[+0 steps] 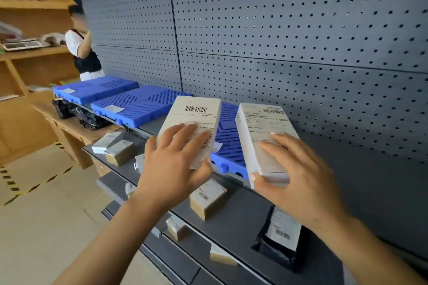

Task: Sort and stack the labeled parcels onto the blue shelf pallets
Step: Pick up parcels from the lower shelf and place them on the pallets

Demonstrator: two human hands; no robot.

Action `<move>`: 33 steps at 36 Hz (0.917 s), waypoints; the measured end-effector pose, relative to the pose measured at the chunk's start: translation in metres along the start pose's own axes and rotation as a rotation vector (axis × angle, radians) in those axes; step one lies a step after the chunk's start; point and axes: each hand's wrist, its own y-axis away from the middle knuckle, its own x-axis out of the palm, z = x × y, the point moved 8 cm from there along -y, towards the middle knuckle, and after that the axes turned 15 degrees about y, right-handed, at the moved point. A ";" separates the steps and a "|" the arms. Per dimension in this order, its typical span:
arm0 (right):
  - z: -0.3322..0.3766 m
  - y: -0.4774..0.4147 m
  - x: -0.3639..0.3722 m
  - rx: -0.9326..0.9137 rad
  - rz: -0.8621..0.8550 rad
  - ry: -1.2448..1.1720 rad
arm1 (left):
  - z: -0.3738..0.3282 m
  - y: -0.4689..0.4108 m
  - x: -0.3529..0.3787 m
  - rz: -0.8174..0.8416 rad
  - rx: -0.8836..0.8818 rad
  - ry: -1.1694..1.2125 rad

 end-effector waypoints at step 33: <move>0.028 -0.100 0.105 0.269 0.043 0.211 | 0.176 -0.132 0.059 0.097 0.223 0.233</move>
